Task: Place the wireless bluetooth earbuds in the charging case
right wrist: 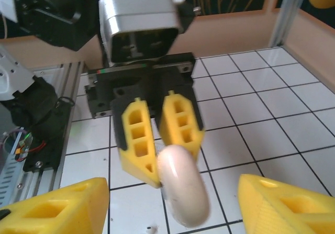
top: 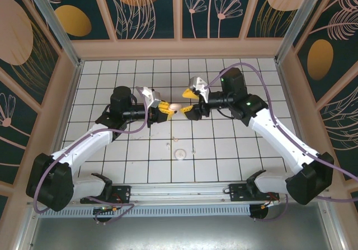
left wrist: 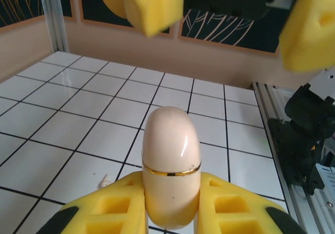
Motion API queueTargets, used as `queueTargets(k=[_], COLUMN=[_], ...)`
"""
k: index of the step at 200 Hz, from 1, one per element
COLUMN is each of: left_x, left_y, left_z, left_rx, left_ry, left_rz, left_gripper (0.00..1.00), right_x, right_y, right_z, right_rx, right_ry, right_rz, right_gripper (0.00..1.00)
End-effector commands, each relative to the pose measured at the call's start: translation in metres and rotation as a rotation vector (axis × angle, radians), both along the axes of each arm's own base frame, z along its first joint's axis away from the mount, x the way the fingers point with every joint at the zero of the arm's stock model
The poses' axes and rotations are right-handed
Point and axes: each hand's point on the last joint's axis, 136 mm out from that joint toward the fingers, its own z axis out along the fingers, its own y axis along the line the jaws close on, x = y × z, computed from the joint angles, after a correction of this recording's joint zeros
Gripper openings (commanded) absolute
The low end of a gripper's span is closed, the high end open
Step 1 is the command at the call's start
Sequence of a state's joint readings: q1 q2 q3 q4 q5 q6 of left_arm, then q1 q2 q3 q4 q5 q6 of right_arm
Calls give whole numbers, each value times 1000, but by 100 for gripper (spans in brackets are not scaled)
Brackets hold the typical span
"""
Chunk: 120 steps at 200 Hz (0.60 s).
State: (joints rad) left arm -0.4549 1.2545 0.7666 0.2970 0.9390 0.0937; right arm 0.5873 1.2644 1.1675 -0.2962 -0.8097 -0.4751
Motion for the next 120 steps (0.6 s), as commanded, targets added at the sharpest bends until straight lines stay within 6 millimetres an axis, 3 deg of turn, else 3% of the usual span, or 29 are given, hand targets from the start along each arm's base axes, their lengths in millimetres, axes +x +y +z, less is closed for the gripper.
queueTargets(k=[1, 30, 71, 120], left_x=[-5, -9, -9, -7], left_y=[-3, -3, -2, -2], left_z=[12, 16, 19, 13], left_rx=[-44, -46, -49, -34], left_ry=[-27, -32, -37, -29], left_rz=[-36, -44, -46, -41], left_gripper=[20, 21, 21, 21], right_x=[-2, 8, 37, 46], right_y=[11, 17, 18, 9], right_z=[-6, -12, -15, -6], right_rx=[-24, -30, -21, 51], right_ry=[-27, -32, -59, -29], right_rz=[42, 26, -75, -82], right_gripper=[67, 66, 64, 61])
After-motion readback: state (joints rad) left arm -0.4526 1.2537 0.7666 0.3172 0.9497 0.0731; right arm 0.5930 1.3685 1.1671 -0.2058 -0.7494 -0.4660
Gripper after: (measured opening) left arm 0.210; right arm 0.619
